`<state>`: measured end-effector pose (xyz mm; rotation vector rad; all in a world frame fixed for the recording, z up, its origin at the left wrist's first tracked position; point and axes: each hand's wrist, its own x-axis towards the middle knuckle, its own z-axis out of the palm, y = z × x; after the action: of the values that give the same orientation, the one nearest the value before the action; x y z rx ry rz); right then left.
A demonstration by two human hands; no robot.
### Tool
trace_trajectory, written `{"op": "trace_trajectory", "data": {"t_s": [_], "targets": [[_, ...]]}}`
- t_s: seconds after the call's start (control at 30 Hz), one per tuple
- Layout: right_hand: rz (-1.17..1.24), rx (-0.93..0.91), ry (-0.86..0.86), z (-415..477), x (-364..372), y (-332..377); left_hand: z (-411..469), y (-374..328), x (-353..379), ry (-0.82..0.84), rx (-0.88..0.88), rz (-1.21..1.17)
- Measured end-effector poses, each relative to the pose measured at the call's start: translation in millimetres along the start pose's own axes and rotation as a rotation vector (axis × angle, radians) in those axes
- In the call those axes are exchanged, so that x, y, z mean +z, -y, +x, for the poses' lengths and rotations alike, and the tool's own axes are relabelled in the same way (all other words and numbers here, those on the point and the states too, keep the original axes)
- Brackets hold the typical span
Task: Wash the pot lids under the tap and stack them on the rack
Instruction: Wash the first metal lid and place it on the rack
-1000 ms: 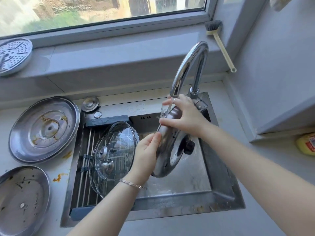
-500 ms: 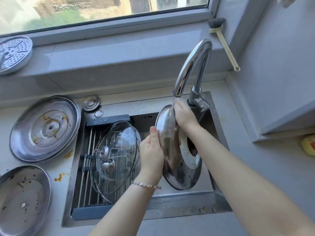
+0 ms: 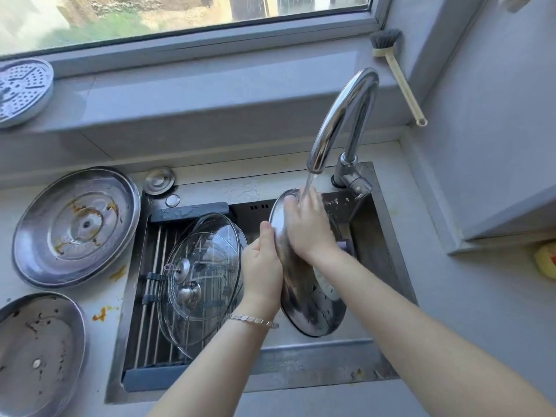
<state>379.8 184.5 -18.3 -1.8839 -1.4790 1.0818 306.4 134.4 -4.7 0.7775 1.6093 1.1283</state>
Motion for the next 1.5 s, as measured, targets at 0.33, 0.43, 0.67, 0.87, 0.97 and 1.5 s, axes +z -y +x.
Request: {"op": "trace_trajectory", "data": {"t_s": [0.33, 0.43, 0.67, 0.87, 0.97, 1.5], "targets": [[0.547, 0.464, 0.017, 47.2, -19.3, -18.9, -8.5, -4.3, -15.8, 0.099, 0.266, 0.059], [0.436, 0.5, -0.051, 52.3, -18.3, -12.1, -8.6, -5.1, -17.9, 0.052, 0.243, 0.014], [-0.136, -0.431, -0.023, -33.6, 23.4, 3.7, 22.7, -14.2, -11.6, -0.188, -0.155, -0.236], [-0.223, -0.611, 0.063, -55.1, 20.1, -49.5, 45.9, -8.1, -35.3, -0.333, -0.262, -0.361], [-0.208, -0.635, 0.106, -42.5, 16.3, -16.5, 31.0, -9.3, -28.4, -0.293, -0.244, -0.343], [-0.11, -0.331, 0.124, -63.0, 7.4, -39.6, 13.5, -17.5, -21.1, -0.508, -0.257, -0.365]]}}
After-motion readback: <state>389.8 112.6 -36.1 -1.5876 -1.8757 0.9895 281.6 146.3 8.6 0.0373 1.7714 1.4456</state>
